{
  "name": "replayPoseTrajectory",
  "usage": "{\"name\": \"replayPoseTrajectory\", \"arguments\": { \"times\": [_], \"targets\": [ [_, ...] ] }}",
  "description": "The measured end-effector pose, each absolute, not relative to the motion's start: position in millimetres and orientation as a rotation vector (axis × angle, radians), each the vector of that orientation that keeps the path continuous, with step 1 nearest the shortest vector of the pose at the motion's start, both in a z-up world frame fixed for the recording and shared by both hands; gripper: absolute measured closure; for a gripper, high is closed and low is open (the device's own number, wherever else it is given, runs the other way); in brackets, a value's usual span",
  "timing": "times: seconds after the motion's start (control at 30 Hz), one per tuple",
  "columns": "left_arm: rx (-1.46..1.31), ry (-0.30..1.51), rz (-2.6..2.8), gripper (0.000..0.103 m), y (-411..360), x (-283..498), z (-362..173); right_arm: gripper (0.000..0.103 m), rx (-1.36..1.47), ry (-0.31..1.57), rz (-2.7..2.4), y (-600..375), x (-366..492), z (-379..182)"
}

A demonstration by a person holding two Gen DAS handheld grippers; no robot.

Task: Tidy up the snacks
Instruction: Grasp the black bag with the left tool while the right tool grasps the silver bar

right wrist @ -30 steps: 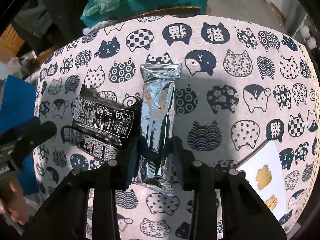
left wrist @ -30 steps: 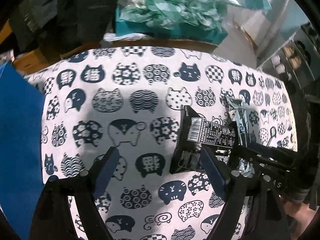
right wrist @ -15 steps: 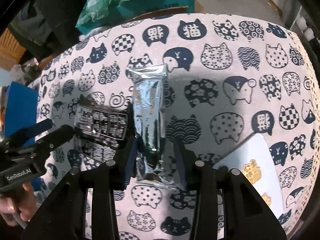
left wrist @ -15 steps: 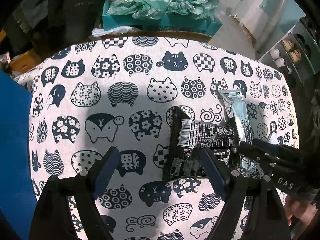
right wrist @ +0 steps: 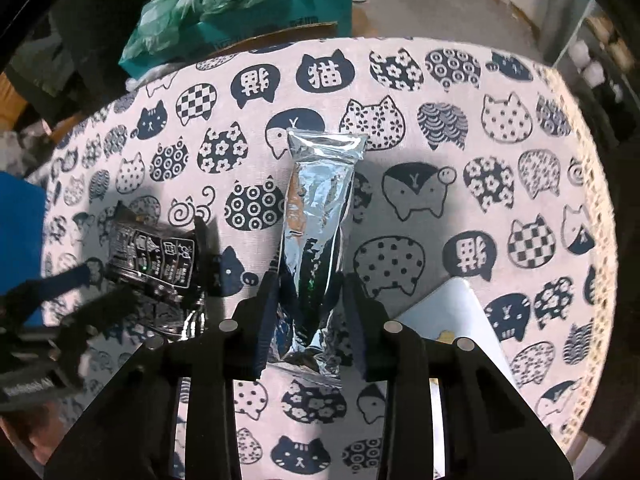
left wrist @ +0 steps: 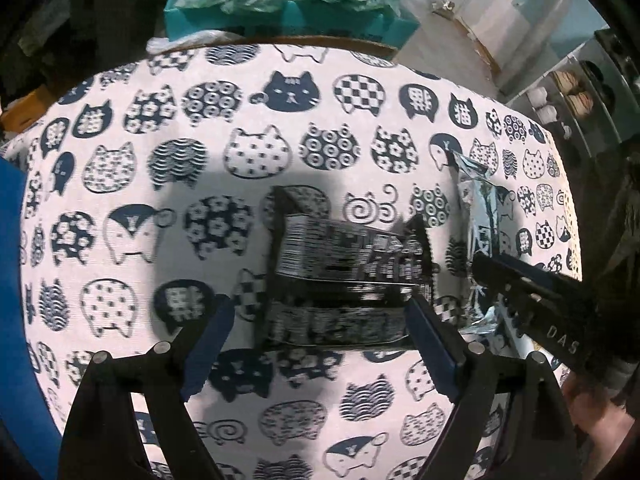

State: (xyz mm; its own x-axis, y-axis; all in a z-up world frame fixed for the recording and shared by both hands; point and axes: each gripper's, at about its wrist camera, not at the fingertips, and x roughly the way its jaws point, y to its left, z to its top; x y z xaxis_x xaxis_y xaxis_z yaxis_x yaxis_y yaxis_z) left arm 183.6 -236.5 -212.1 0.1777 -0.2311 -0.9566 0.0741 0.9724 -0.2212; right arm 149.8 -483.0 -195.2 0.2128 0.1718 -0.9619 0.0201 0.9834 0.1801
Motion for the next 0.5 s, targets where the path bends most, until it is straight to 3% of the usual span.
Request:
{"name": "replayPoseTrajectory", "arguments": {
  "times": [0.3, 0.5],
  "targets": [
    [-0.189, 1.412, -0.15, 0.014, -253.4, 186.6, -227.0, 0.066, 0.219, 1.375, 0.13, -498.5, 166.1, -209.7],
    [-0.093, 1.394, -0.126, 0.008, -271.2, 188.5, -236.2, 0.063, 0.226, 1.379, 0.133, -517.1, 161.2, -217.8]
  ]
}}
